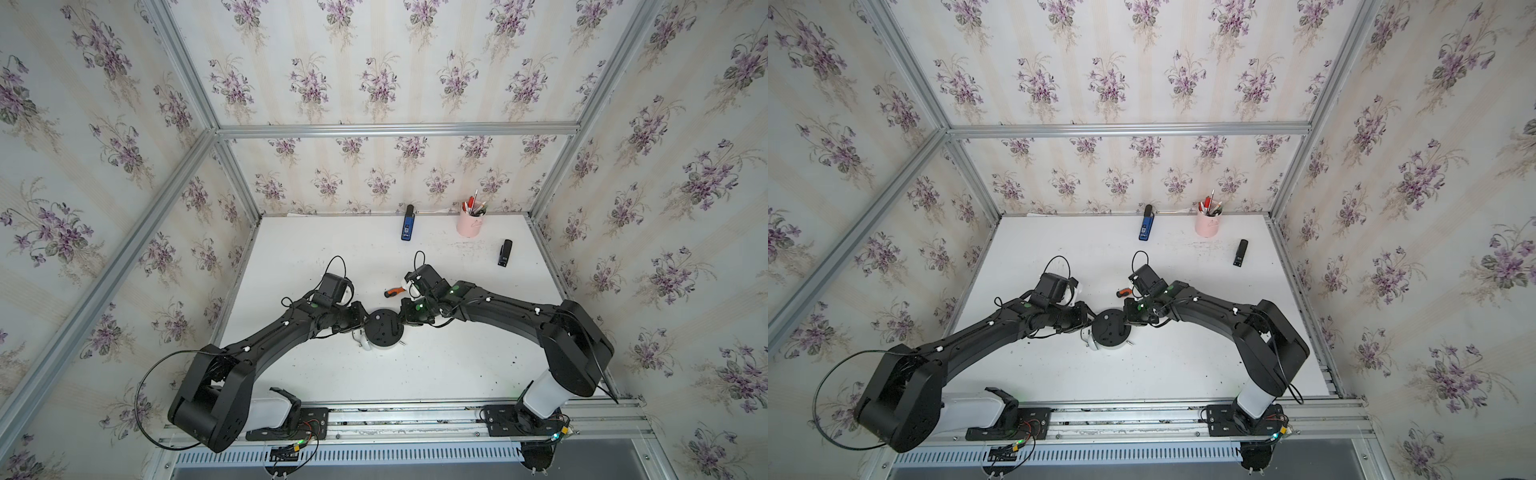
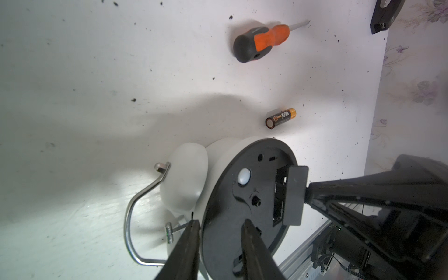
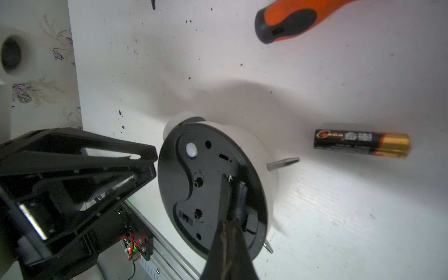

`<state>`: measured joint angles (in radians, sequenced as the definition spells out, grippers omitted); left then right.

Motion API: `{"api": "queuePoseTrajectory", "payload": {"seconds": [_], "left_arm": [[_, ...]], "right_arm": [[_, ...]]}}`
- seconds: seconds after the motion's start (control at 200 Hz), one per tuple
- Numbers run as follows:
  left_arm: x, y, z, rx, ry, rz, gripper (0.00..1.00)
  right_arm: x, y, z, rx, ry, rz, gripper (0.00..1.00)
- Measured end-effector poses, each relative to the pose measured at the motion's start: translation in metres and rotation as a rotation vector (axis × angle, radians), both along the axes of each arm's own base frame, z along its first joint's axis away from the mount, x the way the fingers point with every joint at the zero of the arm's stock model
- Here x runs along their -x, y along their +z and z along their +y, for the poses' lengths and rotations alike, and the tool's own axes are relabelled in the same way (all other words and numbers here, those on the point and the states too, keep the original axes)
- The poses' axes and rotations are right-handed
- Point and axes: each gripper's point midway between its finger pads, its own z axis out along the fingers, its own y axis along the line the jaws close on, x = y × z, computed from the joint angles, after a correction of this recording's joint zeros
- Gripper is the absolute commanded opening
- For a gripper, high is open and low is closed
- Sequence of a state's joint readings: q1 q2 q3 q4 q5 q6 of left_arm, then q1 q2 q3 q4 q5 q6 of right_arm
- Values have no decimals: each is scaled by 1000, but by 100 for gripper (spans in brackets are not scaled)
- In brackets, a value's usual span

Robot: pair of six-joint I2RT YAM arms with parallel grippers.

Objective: Remove the battery from the alarm
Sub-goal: Install the cover on the alarm.

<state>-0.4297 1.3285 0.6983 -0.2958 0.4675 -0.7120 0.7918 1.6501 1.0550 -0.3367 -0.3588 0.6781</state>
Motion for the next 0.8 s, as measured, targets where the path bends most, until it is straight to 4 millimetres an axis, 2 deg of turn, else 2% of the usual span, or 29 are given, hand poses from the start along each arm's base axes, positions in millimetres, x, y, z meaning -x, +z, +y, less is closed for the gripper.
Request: {"api": "queuePoseTrajectory", "payload": {"seconds": [0.13, 0.315, 0.804], "left_arm": [[0, 0, 0, 0, 0, 0, 34], [1, -1, 1, -2, 0, 4, 33], [2, -3, 1, -4, -3, 5, 33]], "right_arm": [[3, 1, 2, -8, 11, 19, 0], [12, -11, -1, 3, 21, 67, 0], [11, -16, 0, 8, 20, 72, 0]]}}
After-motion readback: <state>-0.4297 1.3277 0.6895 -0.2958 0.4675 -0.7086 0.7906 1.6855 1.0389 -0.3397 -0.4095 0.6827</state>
